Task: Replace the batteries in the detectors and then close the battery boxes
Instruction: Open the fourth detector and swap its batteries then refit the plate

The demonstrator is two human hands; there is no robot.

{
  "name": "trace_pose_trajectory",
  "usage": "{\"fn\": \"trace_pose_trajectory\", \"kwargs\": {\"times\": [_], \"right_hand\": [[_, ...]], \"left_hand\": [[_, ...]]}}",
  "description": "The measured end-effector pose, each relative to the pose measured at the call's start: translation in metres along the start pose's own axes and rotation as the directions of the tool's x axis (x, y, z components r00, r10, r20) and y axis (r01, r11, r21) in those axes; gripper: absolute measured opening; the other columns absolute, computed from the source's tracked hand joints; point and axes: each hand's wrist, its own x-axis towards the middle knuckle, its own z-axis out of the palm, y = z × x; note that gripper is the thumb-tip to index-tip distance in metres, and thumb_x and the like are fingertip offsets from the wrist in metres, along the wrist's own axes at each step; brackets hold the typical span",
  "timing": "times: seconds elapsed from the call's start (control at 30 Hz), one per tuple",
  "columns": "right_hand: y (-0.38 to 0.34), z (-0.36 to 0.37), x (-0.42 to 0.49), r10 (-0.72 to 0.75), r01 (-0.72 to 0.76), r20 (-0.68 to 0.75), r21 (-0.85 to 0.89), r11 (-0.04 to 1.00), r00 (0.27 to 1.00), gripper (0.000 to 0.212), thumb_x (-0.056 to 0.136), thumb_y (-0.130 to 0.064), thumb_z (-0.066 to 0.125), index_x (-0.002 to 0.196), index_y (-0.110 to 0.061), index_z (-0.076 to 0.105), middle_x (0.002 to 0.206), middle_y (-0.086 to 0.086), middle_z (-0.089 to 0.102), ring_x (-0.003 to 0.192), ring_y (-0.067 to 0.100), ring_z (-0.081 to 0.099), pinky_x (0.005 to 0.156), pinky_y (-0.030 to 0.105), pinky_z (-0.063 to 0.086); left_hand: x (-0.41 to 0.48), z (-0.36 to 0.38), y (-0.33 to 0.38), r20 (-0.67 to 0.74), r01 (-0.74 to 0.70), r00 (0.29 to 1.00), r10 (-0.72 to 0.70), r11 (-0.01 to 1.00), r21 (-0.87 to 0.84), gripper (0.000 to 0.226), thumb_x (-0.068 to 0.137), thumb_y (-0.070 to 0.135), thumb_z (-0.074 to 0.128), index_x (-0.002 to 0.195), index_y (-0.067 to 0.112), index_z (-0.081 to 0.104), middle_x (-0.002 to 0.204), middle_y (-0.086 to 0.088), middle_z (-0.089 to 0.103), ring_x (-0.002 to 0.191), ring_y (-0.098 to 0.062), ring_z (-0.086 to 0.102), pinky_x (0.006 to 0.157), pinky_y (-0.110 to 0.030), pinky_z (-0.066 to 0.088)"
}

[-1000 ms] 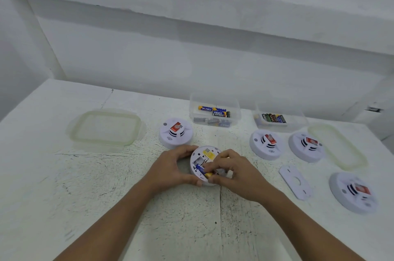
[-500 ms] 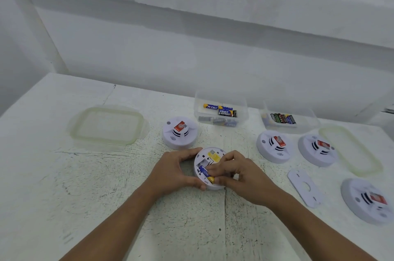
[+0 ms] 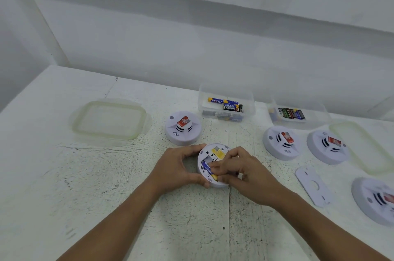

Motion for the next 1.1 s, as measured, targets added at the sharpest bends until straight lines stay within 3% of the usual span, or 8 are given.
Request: {"fn": "trace_pose_trajectory", "kwargs": {"times": [0.2, 0.4, 0.57, 0.7, 0.87, 0.93, 1.1], "right_hand": [[0.004, 0.003, -0.003, -0.048, 0.048, 0.012, -0.015, 0.999, 0.999, 0.023, 0.085, -0.025, 0.068, 0.107, -0.031, 0.071, 0.111, -0.018, 0.066, 0.113, 0.005, 0.044, 0.089, 0.014, 0.045], [0.001, 0.004, -0.003, -0.059, 0.06, 0.011, -0.049, 0.997, 0.998, 0.024, 0.086, -0.022, 0.067, 0.109, -0.028, 0.071, 0.113, -0.022, 0.065, 0.111, 0.003, 0.042, 0.085, 0.009, 0.043], [-0.01, -0.009, 0.005, 0.029, -0.027, 0.045, -0.044, 0.999, 0.999, 0.023, 0.084, -0.021, 0.069, 0.105, -0.029, 0.074, 0.09, -0.042, 0.061, 0.099, -0.004, 0.049, 0.077, 0.006, 0.04], [-0.027, -0.041, 0.031, 0.108, -0.107, 0.071, -0.017, 0.994, 0.992, 0.014, 0.088, -0.025, 0.065, 0.098, -0.026, 0.075, 0.091, -0.013, 0.073, 0.082, 0.001, 0.064, 0.074, 0.016, 0.051], [-0.023, -0.082, 0.09, 0.113, -0.131, -0.093, -0.223, 0.966, 0.989, 0.014, 0.091, -0.021, 0.06, 0.096, -0.017, 0.073, 0.093, -0.005, 0.069, 0.078, 0.006, 0.06, 0.066, 0.01, 0.041], [-0.011, -0.092, 0.118, 0.138, -0.172, -0.131, -0.298, 0.939, 0.982, 0.017, 0.091, -0.011, 0.055, 0.098, -0.012, 0.071, 0.1, 0.001, 0.068, 0.084, 0.01, 0.061, 0.065, 0.013, 0.039], [0.005, -0.085, 0.167, 0.173, -0.168, -0.037, -0.499, 0.85, 0.984, 0.04, 0.086, 0.008, 0.043, 0.117, -0.007, 0.063, 0.124, 0.006, 0.06, 0.113, 0.023, 0.055, 0.091, 0.027, 0.045]], "left_hand": [[0.0, 0.001, 0.0, -0.006, 0.018, 1.0, -0.018, 1.0, 0.012, 0.084, 0.042, 0.043, 0.094, 0.12, 0.036, 0.064, 0.106, 0.031, 0.066, 0.104, 0.014, 0.057, 0.094, -0.016, 0.045], [0.001, 0.001, -0.001, -0.013, 0.021, 1.0, -0.02, 1.0, 0.022, 0.084, 0.041, 0.042, 0.094, 0.119, 0.039, 0.063, 0.102, 0.036, 0.064, 0.104, 0.016, 0.056, 0.09, -0.009, 0.042], [-0.001, 0.0, 0.0, 0.002, 0.014, 1.0, -0.014, 1.0, 0.013, 0.084, 0.042, 0.044, 0.094, 0.12, 0.038, 0.063, 0.106, 0.032, 0.066, 0.105, 0.014, 0.057, 0.093, -0.013, 0.044], [0.0, 0.0, 0.0, 0.025, 0.036, 0.999, -0.037, 0.999, 0.018, 0.082, 0.044, 0.046, 0.093, 0.119, 0.042, 0.061, 0.106, 0.035, 0.065, 0.106, 0.016, 0.056, 0.093, -0.013, 0.043], [0.0, -0.002, 0.001, 0.026, 0.054, 0.998, -0.055, 0.998, 0.019, 0.081, 0.044, 0.042, 0.094, 0.117, 0.047, 0.059, 0.101, 0.049, 0.056, 0.106, 0.023, 0.05, 0.085, 0.003, 0.033], [0.0, -0.002, 0.002, 0.026, 0.06, 0.998, -0.06, 0.998, 0.013, 0.082, 0.043, 0.042, 0.094, 0.118, 0.046, 0.06, 0.104, 0.047, 0.057, 0.107, 0.023, 0.05, 0.085, 0.003, 0.032], [-0.002, -0.003, 0.004, 0.035, 0.056, 0.998, -0.056, 0.998, 0.005, 0.078, 0.045, 0.039, 0.094, 0.114, 0.05, 0.059, 0.104, 0.048, 0.056, 0.106, 0.024, 0.049, 0.084, 0.006, 0.032]]}}
